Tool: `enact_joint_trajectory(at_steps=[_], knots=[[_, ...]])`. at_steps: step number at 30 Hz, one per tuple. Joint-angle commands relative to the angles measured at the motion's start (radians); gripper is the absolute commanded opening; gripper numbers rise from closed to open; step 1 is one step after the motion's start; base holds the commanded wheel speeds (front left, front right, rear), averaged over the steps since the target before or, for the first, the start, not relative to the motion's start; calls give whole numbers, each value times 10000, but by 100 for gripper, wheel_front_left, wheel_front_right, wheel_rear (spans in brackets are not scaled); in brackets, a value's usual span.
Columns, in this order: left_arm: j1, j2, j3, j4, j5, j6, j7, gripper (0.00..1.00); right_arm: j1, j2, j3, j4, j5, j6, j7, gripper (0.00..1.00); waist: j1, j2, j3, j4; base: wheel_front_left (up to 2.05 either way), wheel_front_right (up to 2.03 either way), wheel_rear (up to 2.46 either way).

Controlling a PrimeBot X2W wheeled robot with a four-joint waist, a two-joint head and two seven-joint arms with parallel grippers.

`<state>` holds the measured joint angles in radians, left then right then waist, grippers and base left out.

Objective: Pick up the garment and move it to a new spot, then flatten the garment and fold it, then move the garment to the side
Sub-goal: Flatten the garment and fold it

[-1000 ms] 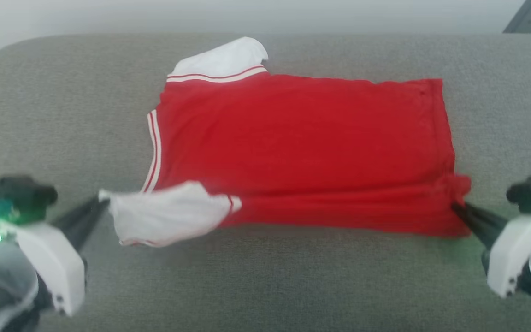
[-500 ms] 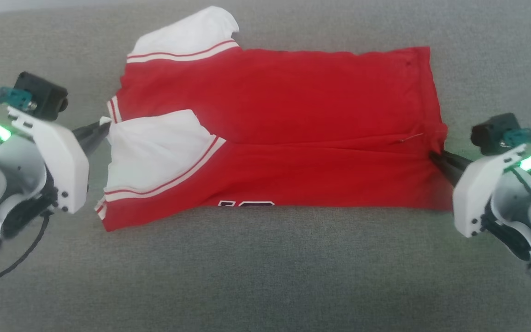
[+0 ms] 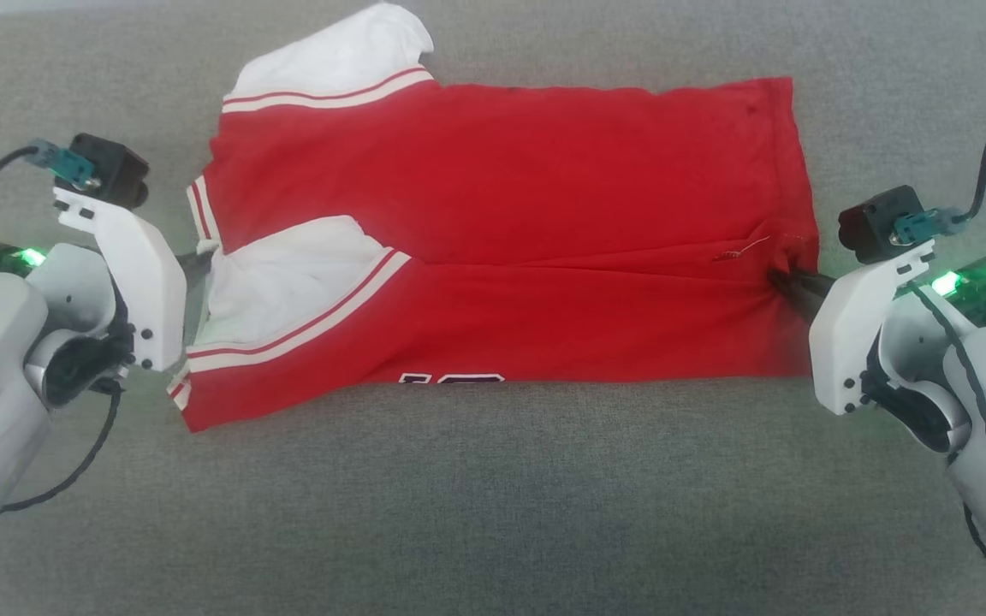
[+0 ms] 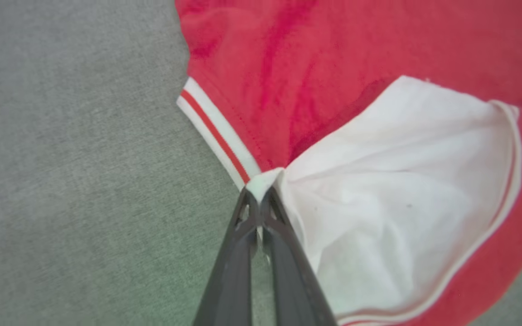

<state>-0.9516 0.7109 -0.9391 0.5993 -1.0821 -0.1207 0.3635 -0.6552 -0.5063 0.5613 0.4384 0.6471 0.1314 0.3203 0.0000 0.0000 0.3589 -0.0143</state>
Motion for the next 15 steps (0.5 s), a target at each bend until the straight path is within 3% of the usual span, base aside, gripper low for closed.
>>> enact_joint_trajectory(at_steps=[1, 2, 3, 8, 15], knots=[[-172, -21, 35, 135, -147, -39, 9, 73, -48, 45, 85, 85, 131, -16, 19, 75, 0, 0, -119, 28, 0, 0, 0], [-219, 3, 23, 190, -83, -38, -10, 95, -86, -4, 102, 56, 149, -16, -37, 100, 0, 0, -183, 40, 0, 0, 0], [-245, 30, 26, 209, -59, -44, -77, 100, -114, -76, 123, 21, 169, -14, -92, 100, 0, 0, -255, 55, 0, 0, 0], [-160, 256, 92, -54, 65, 38, -424, 100, 15, -323, -57, -316, 41, -16, -694, 100, 0, 0, -615, 150, 0, 0, 0], [730, 840, 195, -1415, -276, 923, -322, 100, 654, -23, -1696, -787, -1162, -16, -2714, 100, 0, 0, -1067, 226, 0, 0, 0]])
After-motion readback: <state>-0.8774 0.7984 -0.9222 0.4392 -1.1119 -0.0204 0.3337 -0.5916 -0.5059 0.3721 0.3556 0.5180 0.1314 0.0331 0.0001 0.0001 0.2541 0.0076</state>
